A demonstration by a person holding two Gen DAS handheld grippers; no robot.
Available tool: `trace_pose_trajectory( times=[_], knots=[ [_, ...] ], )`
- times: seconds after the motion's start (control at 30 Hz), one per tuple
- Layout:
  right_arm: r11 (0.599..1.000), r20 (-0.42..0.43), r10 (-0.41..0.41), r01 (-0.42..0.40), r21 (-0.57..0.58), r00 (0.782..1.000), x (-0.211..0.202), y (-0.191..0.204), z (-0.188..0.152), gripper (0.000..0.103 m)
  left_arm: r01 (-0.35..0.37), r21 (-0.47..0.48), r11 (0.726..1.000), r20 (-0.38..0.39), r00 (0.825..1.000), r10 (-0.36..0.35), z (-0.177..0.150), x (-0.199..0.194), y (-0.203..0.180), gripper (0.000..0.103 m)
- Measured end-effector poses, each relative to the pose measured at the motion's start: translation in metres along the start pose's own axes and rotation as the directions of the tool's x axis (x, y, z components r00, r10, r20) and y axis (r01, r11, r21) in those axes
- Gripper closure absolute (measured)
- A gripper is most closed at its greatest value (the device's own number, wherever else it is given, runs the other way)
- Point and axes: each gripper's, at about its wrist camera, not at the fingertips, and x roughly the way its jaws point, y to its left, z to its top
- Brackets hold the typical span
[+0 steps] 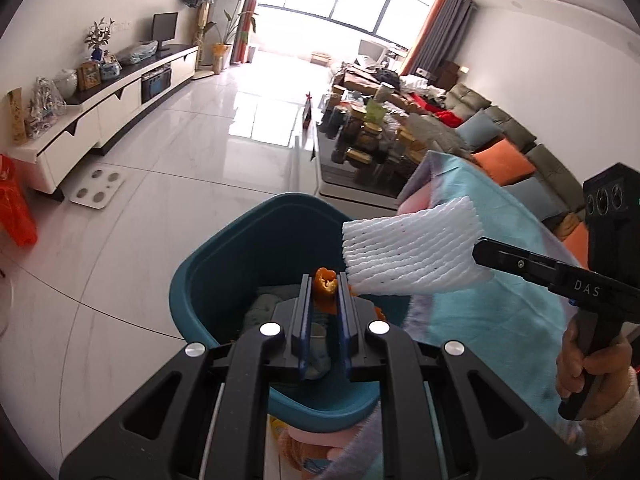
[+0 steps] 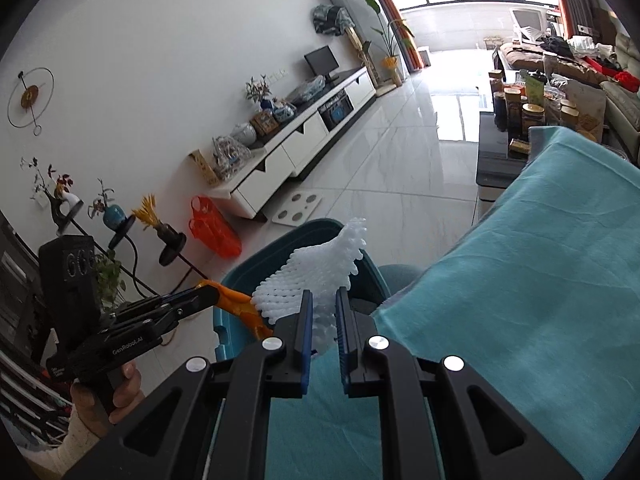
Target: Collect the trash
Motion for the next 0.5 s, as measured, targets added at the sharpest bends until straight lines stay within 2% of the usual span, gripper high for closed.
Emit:
trace_pose_trajectory(
  times=[0.5],
  knots=[
    [0.999, -0.105, -0.004, -0.001, -0.050, 0.994, 0.056, 0.031, 0.012, 0.091, -0.048, -0.040, 0.998, -0.040, 0.998, 0.046, -0.001, 0.024, 0.012, 0.090]
  ],
)
